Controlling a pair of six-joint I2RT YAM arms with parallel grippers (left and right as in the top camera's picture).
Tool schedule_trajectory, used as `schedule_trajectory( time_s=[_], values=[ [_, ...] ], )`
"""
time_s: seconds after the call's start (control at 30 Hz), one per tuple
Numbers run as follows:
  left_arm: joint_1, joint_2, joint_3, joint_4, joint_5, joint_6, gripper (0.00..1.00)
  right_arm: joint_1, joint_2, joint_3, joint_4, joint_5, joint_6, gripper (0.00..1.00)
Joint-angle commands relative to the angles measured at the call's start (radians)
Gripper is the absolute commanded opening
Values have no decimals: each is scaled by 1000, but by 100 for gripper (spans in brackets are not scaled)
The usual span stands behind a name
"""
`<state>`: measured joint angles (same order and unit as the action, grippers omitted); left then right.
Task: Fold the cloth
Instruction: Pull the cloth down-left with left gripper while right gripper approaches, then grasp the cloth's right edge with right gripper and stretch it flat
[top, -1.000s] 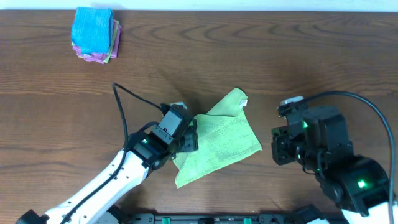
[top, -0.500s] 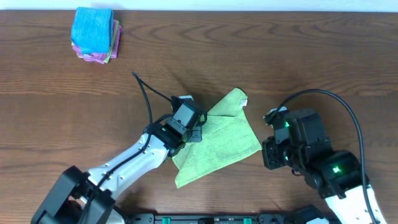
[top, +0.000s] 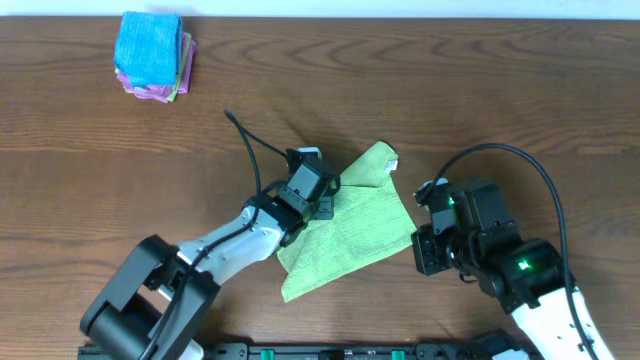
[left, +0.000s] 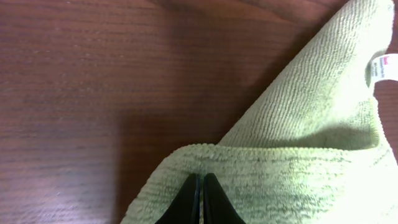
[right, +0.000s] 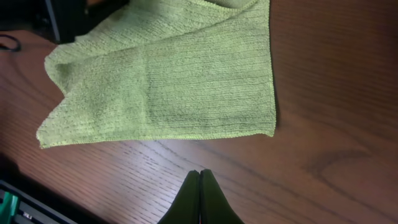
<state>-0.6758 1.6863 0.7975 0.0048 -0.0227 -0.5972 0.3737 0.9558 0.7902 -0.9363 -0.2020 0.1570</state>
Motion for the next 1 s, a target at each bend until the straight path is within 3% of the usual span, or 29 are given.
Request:
schedule_trajectory(
  time_s=[0.0,0.27,0.7,0.97],
  values=[
    [3,24,13,4,-3,19,6,6,0,-4,2,-18,2,2],
    [50,75,13,0,-14,37,6,6,36,-57,44,-80,-15,2],
    [238,75,13,-15,-53,89,6,8,256,-93,209,-182,-16,2],
    [270,75,13,-15,-2,89,6,8,360,-93,459,-183,-15,1]
  ],
)
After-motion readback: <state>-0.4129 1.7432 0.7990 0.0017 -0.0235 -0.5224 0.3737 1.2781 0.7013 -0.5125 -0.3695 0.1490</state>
